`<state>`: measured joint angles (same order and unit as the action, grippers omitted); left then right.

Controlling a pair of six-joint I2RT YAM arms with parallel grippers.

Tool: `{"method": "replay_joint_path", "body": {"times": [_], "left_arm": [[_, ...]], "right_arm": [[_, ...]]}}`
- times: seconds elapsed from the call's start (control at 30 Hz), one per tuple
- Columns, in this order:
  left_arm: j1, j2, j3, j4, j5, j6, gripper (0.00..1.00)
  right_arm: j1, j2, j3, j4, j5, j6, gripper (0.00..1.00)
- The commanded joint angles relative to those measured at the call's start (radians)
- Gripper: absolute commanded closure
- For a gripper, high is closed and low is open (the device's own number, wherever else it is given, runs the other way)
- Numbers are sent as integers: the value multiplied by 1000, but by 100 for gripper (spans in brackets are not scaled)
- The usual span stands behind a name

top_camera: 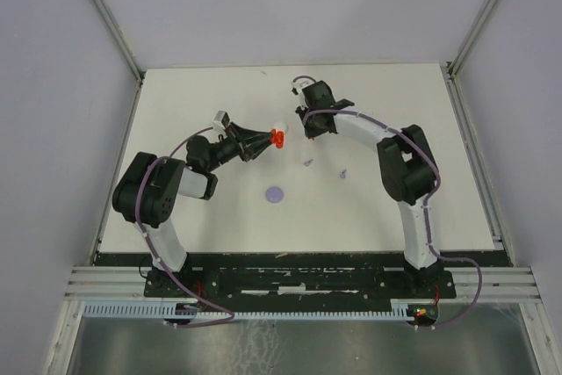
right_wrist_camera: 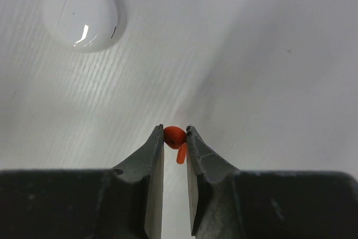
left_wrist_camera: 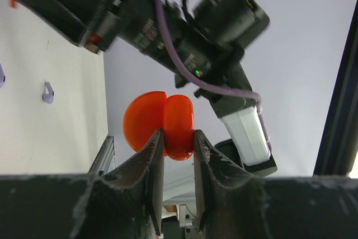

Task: Insert the wireless bluetooth earbuds into the charging case
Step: Pick up the earbud from the center of the board, then place the earbud in the charging case.

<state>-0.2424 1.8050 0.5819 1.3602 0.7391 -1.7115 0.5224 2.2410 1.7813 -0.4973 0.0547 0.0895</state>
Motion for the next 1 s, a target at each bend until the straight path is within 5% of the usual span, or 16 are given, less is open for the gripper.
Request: {"method": "replay_joint_path", "body": {"times": [0.0,0.47,0.97], "left_arm": [[-4,-11,30,10,13,32,97],[-74,120,130,145,20,-107,97],[-95,171,150,246,71,-173,97]], "right_arm": [[-15,-325,-240,481,-6,27,96],[-23,-719,-889,1356,-200,56,99],[-24,-651,-1097,1909,-467,165,99]]}}
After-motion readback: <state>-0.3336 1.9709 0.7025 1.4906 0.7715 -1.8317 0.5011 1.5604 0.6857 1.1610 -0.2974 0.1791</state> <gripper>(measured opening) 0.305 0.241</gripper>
